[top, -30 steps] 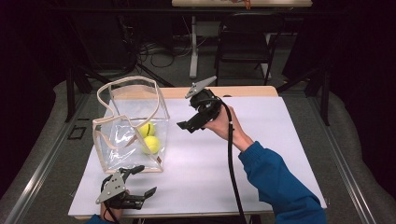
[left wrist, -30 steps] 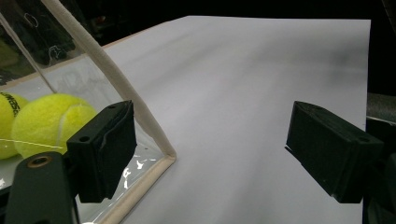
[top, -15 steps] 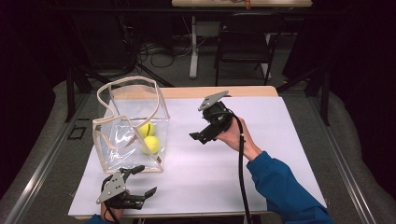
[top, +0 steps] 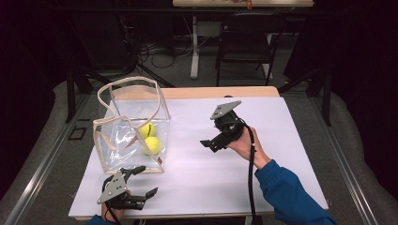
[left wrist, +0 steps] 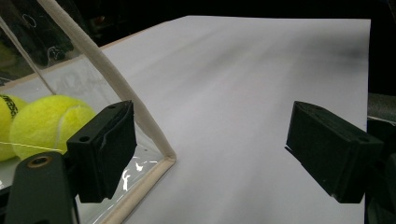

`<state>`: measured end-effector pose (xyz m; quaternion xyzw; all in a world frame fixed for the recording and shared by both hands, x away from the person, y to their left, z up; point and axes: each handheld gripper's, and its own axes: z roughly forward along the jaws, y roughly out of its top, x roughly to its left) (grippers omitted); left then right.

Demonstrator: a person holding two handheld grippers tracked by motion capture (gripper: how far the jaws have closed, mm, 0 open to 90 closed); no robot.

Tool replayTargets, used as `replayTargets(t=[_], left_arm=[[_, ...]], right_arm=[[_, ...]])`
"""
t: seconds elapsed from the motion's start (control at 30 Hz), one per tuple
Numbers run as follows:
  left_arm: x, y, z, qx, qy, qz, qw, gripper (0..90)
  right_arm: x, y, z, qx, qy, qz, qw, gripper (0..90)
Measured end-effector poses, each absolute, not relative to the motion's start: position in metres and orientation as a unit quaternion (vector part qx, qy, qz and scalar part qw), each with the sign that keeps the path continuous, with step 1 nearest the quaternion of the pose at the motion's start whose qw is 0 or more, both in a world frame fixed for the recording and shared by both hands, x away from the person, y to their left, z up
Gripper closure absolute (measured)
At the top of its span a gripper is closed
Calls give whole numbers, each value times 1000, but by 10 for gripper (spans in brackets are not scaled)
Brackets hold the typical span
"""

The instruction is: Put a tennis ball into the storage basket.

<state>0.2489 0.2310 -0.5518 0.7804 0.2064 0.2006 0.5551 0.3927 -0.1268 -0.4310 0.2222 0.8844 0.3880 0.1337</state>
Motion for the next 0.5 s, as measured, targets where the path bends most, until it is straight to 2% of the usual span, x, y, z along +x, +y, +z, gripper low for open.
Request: replayTargets(t=[0.5], left_arm=[[249, 231, -552, 780, 208, 202, 555, 158]], right_arm=[[376, -159, -450, 239, 876, 392, 146, 0]])
